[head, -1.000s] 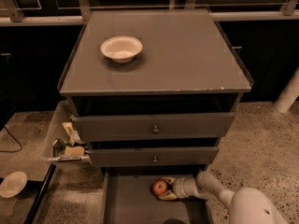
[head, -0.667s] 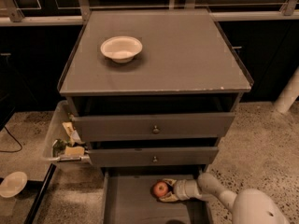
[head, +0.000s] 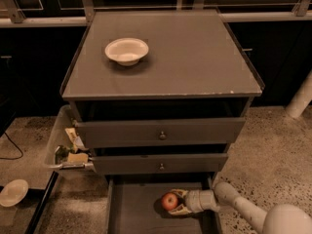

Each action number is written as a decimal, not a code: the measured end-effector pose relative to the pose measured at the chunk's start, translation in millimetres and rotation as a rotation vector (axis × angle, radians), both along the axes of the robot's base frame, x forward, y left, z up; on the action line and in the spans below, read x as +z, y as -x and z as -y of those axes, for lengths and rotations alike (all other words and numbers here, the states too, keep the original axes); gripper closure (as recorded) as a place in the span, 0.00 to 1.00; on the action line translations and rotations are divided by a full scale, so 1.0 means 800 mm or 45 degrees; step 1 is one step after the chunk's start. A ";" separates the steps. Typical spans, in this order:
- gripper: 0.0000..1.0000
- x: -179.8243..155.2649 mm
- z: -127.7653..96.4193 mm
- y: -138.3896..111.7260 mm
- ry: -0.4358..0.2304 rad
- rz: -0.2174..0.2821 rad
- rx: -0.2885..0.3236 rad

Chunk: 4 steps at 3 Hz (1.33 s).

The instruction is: Pick apple from bottom drawer and place on counter

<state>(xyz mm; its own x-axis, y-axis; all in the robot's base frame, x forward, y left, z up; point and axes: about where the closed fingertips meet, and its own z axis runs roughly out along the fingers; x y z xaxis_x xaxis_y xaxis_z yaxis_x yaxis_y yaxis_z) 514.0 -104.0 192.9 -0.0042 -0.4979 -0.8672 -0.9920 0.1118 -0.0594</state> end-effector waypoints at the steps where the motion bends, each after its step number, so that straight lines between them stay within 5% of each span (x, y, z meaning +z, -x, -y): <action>1: 1.00 0.054 0.002 0.022 -0.060 0.049 0.074; 3: 1.00 0.186 0.031 0.060 -0.046 0.219 0.115; 4: 1.00 0.303 0.076 0.065 0.025 0.327 0.038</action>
Offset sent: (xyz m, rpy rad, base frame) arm -0.0549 -0.0275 0.1537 0.0739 -0.1675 0.1222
